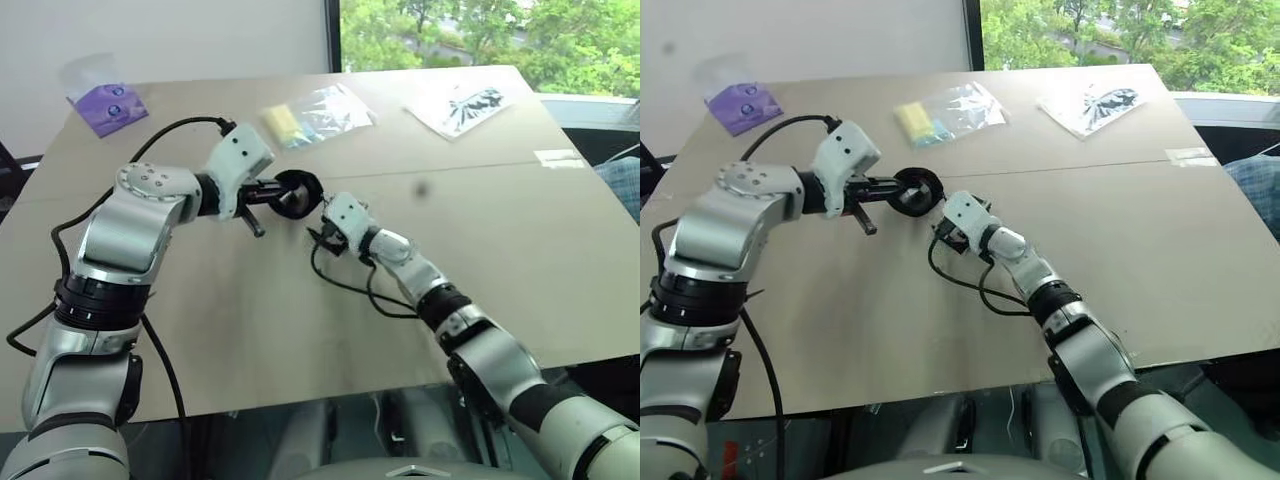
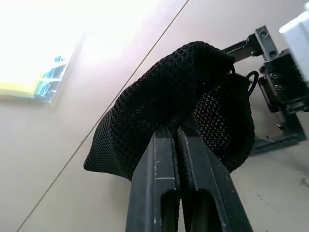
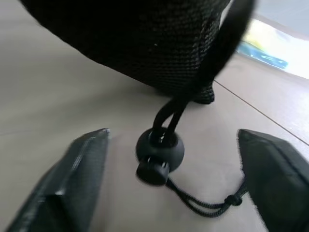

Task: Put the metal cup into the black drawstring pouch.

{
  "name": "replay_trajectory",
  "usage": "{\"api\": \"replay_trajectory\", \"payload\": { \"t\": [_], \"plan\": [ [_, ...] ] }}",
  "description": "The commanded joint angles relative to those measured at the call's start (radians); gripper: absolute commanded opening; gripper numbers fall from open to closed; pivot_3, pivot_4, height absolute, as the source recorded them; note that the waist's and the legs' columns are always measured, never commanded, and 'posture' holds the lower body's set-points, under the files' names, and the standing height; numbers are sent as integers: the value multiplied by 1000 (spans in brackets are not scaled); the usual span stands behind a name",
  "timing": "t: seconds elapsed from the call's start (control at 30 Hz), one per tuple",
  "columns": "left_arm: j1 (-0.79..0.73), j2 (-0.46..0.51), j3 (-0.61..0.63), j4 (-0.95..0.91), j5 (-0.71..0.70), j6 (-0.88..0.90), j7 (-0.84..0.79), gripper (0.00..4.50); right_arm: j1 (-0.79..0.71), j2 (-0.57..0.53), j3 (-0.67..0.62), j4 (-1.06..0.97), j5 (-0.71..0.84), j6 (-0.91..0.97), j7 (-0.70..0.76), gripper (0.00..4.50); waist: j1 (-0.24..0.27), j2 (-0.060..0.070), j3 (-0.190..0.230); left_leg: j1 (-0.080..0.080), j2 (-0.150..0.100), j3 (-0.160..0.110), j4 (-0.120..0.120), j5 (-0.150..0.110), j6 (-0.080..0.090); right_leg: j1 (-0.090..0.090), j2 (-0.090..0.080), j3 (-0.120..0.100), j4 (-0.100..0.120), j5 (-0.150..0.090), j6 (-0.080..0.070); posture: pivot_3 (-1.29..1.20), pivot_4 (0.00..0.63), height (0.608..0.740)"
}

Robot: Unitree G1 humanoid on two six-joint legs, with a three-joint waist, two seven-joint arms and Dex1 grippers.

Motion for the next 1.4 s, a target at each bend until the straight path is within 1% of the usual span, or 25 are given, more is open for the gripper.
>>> {"api": "replay_trajectory", "payload": {
  "t": [0.03,0.07,0.1,0.17,0.2,0.3,0.37,0.43,0.5,0.53,0.57,0.63,0.7,0.77,0.83,0.9,1.0,1.13,1.27,1.3,1.33,1.4],
  "plan": [
    [3,27,55,-54,-17,14,6,0,-21,-11,-38,67,-13,-69,-60,2247,-1,0,0,0,0,0,0,0,0,0,0,0,0,0,0,0,150,740],
    [10,28,61,-59,-21,20,9,0,-24,-12,-42,77,-15,-80,-63,1578,-1,0,0,0,0,0,0,0,0,0,0,0,0,0,0,0,150,740],
    [17,29,65,-63,-22,23,13,0,-26,-17,-42,83,-24,-90,-72,1298,-2,0,0,0,0,0,0,0,0,0,0,0,0,0,0,0,150,740],
    [28,27,74,-67,-26,29,21,0,-26,-31,-41,86,-39,-104,-78,377,-3,0,0,0,0,0,0,0,0,0,0,0,0,0,0,0,150,740],
    [33,25,79,-68,-29,34,25,0,-23,-38,-44,81,-41,-110,-76,19,-3,0,0,0,0,0,0,0,0,0,0,0,0,0,0,0,150,740],
    [50,18,92,-70,-43,34,31,0,-9,-76,-40,43,-64,-123,-75,19,-4,0,0,0,0,0,0,0,0,0,0,0,0,0,0,0,150,740],
    [76,-2,120,-69,-76,26,24,0,8,-126,-38,-24,-84,-114,-71,19,-4,0,0,0,0,0,0,0,0,0,0,0,0,0,0,0,150,740],
    [137,-31,162,-61,-118,-31,2,0,30,-207,-27,-150,-127,-78,-51,19,-2,1,0,0,0,0,0,0,0,0,-1,0,0,0,0,0,150,740],
    [202,-36,180,-50,-126,-107,-21,0,55,-294,-20,-321,-168,-15,0,19,-3,1,0,-1,0,0,0,0,0,0,-1,0,0,0,0,0,150,740],
    [224,-50,190,-64,-156,-110,-37,0,64,-352,-21,-437,-188,34,54,19,-2,1,0,-1,0,0,0,0,0,0,-1,0,0,0,0,0,150,740],
    [232,-67,196,-77,-185,-92,-37,575,70,-398,-22,-530,-204,76,98,0,-3,1,1,-2,0,0,0,0,0,-2,-1,1,0,0,0,0,150,740],
    [203,-128,190,-114,-256,-35,-20,1283,74,-476,-32,-710,-217,167,186,0,3,1,1,-4,0,1,0,0,0,-4,0,1,1,0,0,0,150,740],
    [146,-202,173,-129,-307,22,15,2233,74,-526,-30,-830,-225,235,249,0,9,0,0,-5,1,0,0,0,0,-4,0,0,1,0,0,0,150,740],
    [61,-299,115,-113,-318,54,57,3181,73,-562,-27,-937,-229,299,314,0,19,0,0,-5,0,0,1,0,1,-3,0,0,0,0,0,0,150,740],
    [-8,-375,60,-69,-288,42,95,3181,71,-583,-22,-1005,-239,343,357,0,24,-1,-1,-4,0,1,2,0,1,-2,-1,0,0,0,0,0,150,740],
    [-60,-431,22,-14,-253,7,118,3181,71,-591,-17,-1057,-246,385,389,0,25,-1,-1,-4,0,1,2,-1,1,-1,-1,0,0,0,0,0,150,740],
    [-102,-478,-11,56,-211,-43,145,3181,73,-596,-12,-1102,-257,428,410,0,18,-1,-1,-4,0,2,2,-1,1,-2,-1,1,1,0,0,0,150,740],
    [-129,-513,-3,110,-212,-72,147,3181,85,-601,-3,-1147,-276,472,424,0,22,-1,-1,-3,1,2,1,-1,1,-3,0,2,1,0,0,0,150,740],
    [-157,-547,40,149,-247,-37,161,3181,88,-606,3,-1162,-295,494,425,0,25,-1,-1,-4,0,2,2,-1,1,-3,-1,2,0,0,0,0,150,740],
    [-162,-552,48,154,-256,-25,164,2689,89,-609,4,-1163,-299,497,426,0,25,-1,-1,-4,0,2,2,-1,1,-3,-1,1,0,0,0,0,150,740],
    [-166,-556,53,158,-263,-16,165,2447,90,-611,5,-1163,-303,499,426,0,25,-1,-1,-4,0,2,2,-1,1,-3,-1,1,0,0,0,0,150,740],
    [-174,-566,67,160,-279,3,168,2447,91,-614,5,-1162,-308,501,426,0,25,-1,-1,-4,0,2,2,-1,1,-3,-1,1,0,0,0,0,150,740]
  ]
}}
